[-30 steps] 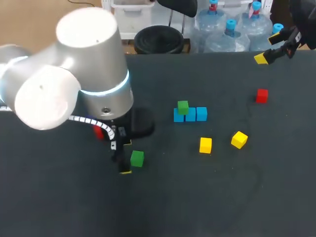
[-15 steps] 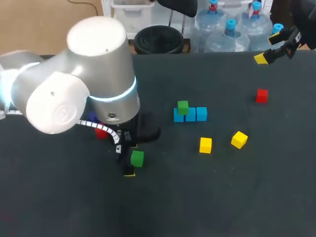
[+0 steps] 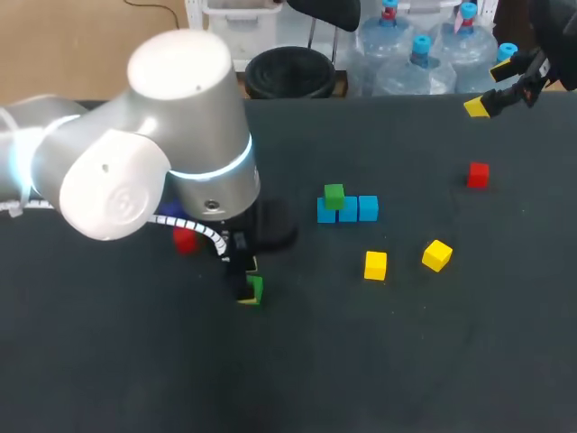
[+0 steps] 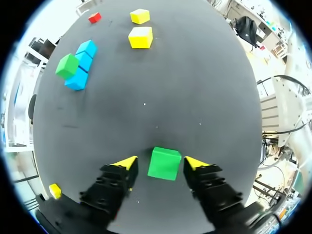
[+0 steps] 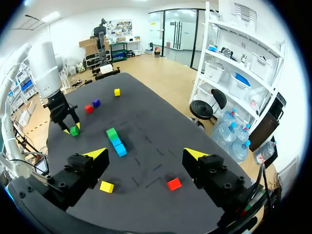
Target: Place the blue cubes, place green cubes on the blue cubes, place the yellow cubes on the green cubes, then place the red cubes on the yellow cubes, and place purple cube on the red cubes.
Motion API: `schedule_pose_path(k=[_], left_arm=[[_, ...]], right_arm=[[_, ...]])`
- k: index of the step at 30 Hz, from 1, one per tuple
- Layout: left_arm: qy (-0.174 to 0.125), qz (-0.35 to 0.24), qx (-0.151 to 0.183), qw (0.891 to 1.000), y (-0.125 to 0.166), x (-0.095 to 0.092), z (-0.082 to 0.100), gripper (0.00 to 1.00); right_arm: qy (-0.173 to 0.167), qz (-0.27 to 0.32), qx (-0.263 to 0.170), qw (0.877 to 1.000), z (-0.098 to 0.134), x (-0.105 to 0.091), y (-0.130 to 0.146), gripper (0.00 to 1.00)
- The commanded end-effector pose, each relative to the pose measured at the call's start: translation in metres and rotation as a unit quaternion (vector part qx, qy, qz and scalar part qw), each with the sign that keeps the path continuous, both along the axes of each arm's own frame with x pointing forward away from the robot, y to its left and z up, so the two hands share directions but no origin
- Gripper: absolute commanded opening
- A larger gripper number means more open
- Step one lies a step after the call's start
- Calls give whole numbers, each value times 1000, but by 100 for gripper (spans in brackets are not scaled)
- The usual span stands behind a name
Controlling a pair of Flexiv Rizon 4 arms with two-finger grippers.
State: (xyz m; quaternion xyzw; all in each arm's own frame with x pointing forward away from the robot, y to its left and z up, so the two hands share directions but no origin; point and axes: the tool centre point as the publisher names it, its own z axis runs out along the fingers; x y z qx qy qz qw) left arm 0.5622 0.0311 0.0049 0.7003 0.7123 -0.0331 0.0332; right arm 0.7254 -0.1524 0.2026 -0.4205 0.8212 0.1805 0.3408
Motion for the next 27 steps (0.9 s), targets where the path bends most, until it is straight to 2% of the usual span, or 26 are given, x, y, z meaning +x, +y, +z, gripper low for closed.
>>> schedule_pose_path(k=[1,4,9,15,22,23,25,26,27], left_arm=[[1,10,-1,1000,0,3,7,0],[4,16,-13,1000,-2,6,14,0],[6,20,-12,1000,-5,10,17,0],[-1,6,-25,1000,-18,16,44,0],[10,-1,1,1000,-14,10,35,0],[13,0,4,1000,-12,9,34,2],[21,5,6,1000,-10,9,31,56],[22,6,8,1000,-10,10,29,74],[24,8,9,1000,-10,10,27,81]], right_arm=[[0,0,0,1000,0,-1,0,100],[0,0,0,1000,0,-1,0,100],[0,0,0,1000,0,-1,0,100],[0,0,0,1000,0,-1,0,100],[0,0,0,1000,0,-1,0,100],[0,0,0,1000,0,-1,0,100],[0,0,0,1000,0,-1,0,100],[0,0,0,1000,0,-1,0,100],[0,0,0,1000,0,-1,0,100]])
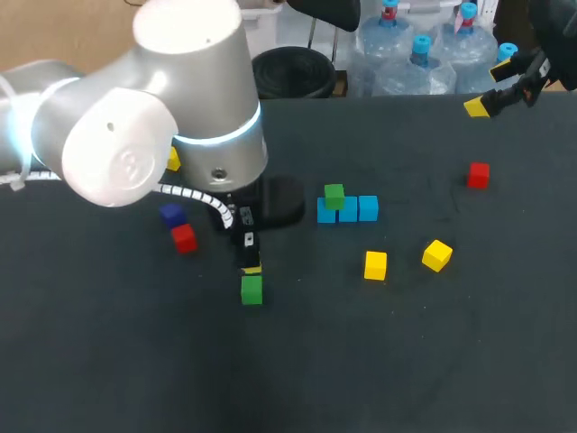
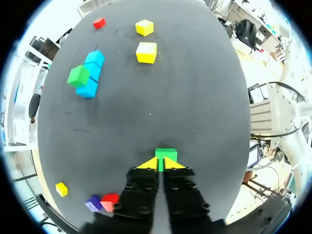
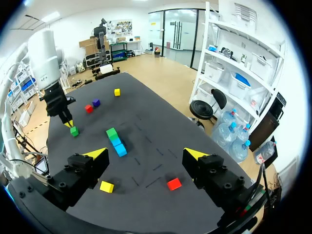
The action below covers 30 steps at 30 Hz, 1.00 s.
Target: Place the blue cubes, place green cubes on the blue cubes, place the yellow cubes on the green cubes, then place the red cubes on the yellow cubes, and place purple cube on the red cubes.
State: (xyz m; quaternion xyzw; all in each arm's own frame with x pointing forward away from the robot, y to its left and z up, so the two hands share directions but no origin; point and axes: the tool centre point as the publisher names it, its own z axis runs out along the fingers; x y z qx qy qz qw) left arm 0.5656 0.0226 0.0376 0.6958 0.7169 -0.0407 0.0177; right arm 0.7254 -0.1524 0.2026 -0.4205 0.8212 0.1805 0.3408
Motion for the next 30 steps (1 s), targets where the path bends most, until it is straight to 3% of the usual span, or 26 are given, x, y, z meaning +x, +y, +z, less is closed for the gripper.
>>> schedule_pose_path(k=[1,7,20,21,22,23,30], left_arm=[[8,3,4,1000,-2,7,-7,100],[15,0,6,1000,-5,8,-18,100],[24,-8,43,999,3,15,-47,100],[25,-9,43,999,3,15,-48,84],[24,-9,43,999,3,16,-48,11],[25,-10,44,999,3,17,-48,0],[25,-11,42,999,4,19,-40,0]], right_arm=[[0,0,0,1000,0,-1,0,100],[0,0,0,1000,0,-1,0,100],[0,0,0,1000,0,-1,0,100],[0,0,0,1000,0,-1,0,100],[0,0,0,1000,0,-1,0,100],[0,0,0,1000,0,-1,0,100],[0,0,0,1000,0,-1,0,100]])
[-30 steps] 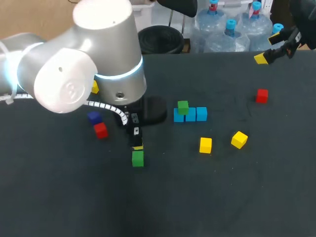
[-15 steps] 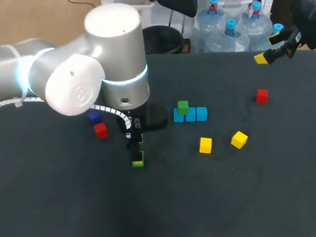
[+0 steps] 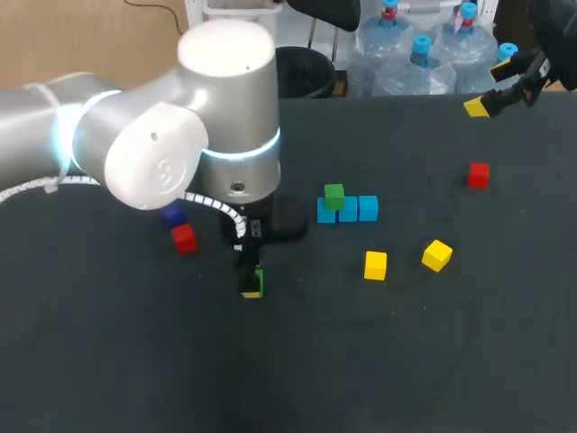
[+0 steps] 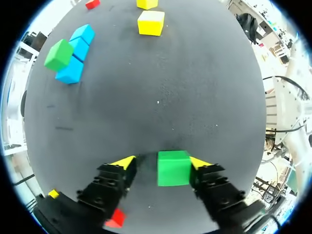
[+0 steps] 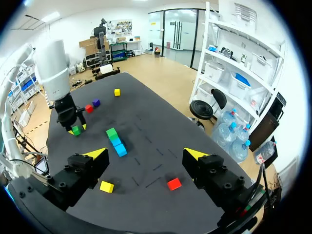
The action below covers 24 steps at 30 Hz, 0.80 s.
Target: Place the blue cubes, place green cubes on the blue cubes, place the yellow cubes on the green cubes, then place the red cubes on the yellow cubes, and place purple cube on the red cubes.
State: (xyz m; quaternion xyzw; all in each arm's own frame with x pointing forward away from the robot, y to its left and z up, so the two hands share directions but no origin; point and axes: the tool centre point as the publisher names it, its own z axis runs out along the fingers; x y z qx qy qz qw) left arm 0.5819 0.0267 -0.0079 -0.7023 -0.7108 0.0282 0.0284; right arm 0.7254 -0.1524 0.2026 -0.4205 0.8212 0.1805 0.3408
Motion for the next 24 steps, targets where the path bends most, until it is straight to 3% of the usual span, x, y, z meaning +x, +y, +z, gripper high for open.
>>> schedule_pose_path(k=[1,10,18,24], left_arm=[[0,0,2,1000,0,4,8,0],[-24,-14,-8,1000,-20,18,40,0],[-22,-39,-9,999,-62,29,73,0],[-44,-93,-29,994,-111,34,91,0]], right_arm=[[0,0,0,1000,0,-1,0,100],[0,0,0,1000,0,-1,0,100],[0,0,0,1000,0,-1,0,100],[0,0,0,1000,0,-1,0,100]])
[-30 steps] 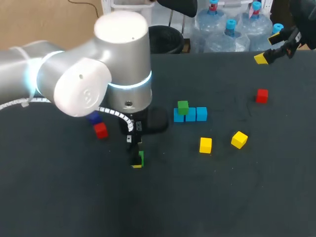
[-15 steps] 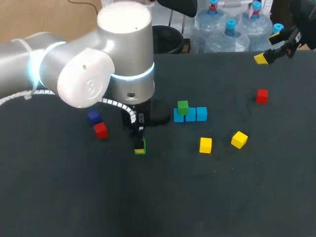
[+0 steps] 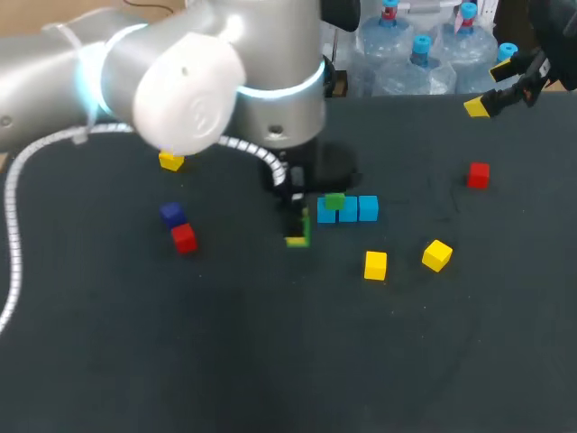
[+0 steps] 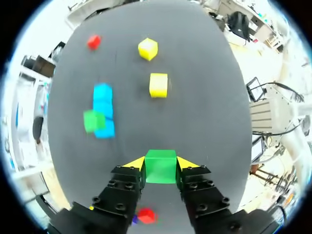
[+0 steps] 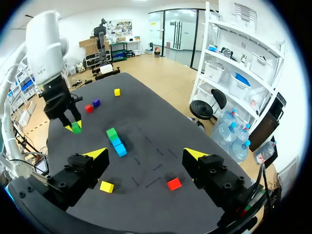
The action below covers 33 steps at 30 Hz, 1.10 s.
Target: Place the blue cubes, place green cubes on the blue cubes, place the yellow cubes on the green cubes, then place the red cubes on the yellow cubes, and place purple cube on the red cubes.
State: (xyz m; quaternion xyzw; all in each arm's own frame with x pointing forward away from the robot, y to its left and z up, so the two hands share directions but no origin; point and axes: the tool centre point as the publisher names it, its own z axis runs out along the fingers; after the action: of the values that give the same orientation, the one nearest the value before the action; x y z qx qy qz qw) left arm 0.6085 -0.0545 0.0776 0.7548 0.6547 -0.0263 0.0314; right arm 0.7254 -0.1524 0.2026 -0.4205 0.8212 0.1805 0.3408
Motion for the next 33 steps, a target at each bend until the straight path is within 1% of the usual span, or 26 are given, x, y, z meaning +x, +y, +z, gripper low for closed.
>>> schedule_pose_path(k=[1,6,12,14,19,23,27,29,30,31,32,33], left_arm=[[-5,-31,11,999,-38,7,7,0],[-20,-84,0,996,-73,4,13,0],[-19,-140,-14,990,-105,-8,16,0],[-22,-153,-14,988,-111,-12,17,0],[-18,-170,-25,985,-121,-18,23,0],[-12,-188,-41,981,-129,-26,31,0],[-12,-198,-38,979,-132,-32,29,0],[-6,-199,-37,979,-131,-33,27,34],[-5,-198,-39,979,-131,-34,27,48],[-3,-199,-42,979,-131,-34,26,100],[-3,-200,-50,979,-131,-35,28,100],[-3,-199,-52,979,-131,-35,28,100]], right_arm=[[0,0,0,1000,0,-1,0,100],[0,0,0,1000,0,-1,0,100],[0,0,0,1000,0,-1,0,100],[0,0,0,1000,0,-1,0,100],[0,0,0,1000,0,-1,0,100],[0,0,0,1000,0,-1,0,100],[0,0,0,1000,0,-1,0,100],[0,0,0,1000,0,-1,0,100],[0,0,0,1000,0,-1,0,100],[0,0,0,1000,0,-1,0,100],[0,0,0,1000,0,-1,0,100],[0,0,0,1000,0,-1,0,100]])
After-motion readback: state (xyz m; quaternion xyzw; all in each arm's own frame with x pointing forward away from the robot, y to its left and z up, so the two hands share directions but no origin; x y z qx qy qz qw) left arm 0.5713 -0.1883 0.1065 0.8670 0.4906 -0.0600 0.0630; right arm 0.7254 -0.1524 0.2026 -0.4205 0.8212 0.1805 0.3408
